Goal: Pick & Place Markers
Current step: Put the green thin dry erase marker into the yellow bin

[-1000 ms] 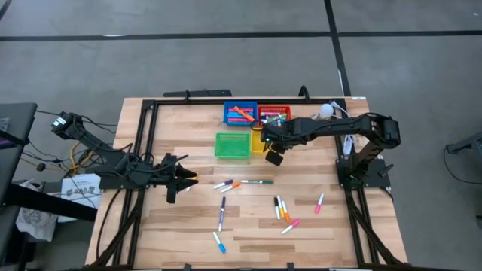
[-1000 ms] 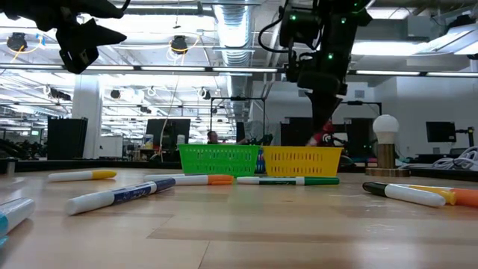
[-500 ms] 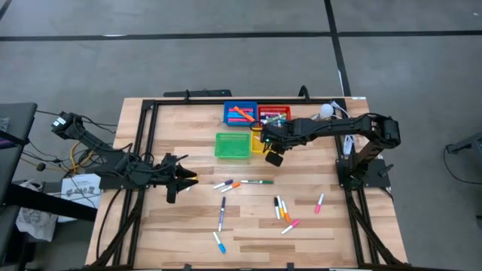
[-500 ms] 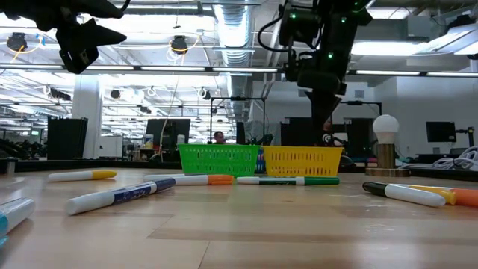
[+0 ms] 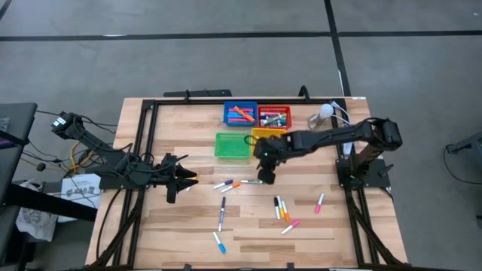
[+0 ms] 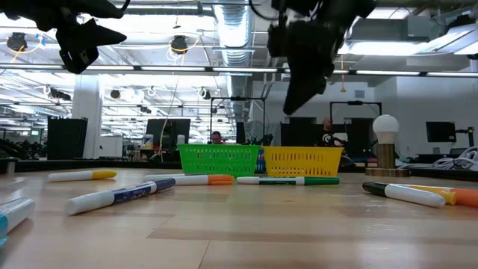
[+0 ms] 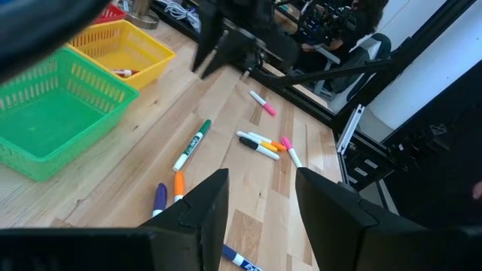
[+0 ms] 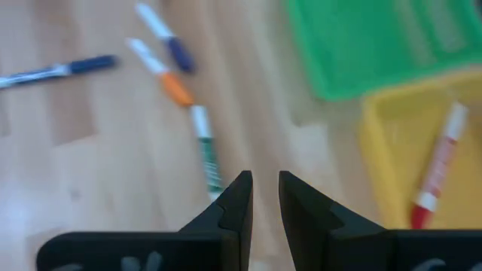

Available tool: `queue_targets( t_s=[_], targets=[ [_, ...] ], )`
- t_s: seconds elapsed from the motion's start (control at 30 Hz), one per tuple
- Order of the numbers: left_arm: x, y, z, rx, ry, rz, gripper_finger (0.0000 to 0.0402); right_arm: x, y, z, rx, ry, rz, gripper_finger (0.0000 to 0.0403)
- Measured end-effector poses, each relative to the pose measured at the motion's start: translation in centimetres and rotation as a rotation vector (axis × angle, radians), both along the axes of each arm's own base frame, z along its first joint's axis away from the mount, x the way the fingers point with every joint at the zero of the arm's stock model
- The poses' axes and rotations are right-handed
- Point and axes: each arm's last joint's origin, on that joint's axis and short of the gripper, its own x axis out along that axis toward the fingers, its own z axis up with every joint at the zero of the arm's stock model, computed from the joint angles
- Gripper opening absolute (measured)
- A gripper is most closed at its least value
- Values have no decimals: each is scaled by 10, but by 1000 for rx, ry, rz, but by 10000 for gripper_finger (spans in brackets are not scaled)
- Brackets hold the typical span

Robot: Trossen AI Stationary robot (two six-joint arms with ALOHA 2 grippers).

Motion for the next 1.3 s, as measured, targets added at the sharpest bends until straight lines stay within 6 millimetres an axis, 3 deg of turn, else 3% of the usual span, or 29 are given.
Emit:
queue_targets(
  t_s=[0.23, 0.37, 0.6, 0.77, 1.03, 1.3],
  targets=[
    [0, 0, 0, 2, 0, 0, 154, 13, 35, -13, -25, -62, 150, 59],
    [0, 0, -1, 11, 6, -2, 154, 24, 47, -44, -20, -18, 172, 59],
    [1, -1, -2, 7, 9, -5, 154, 32, 58, -92, -27, 110, 180, 59],
    [1, -1, -2, 6, 10, -5, 154, 34, 56, -107, -28, 157, 169, 59],
    [1, -1, -1, 0, 7, -5, 154, 33, 56, -97, -25, 119, 178, 59],
    [1, -1, -1, -2, 3, -4, 154, 29, 54, -58, -86, -9, 198, 59]
  ],
)
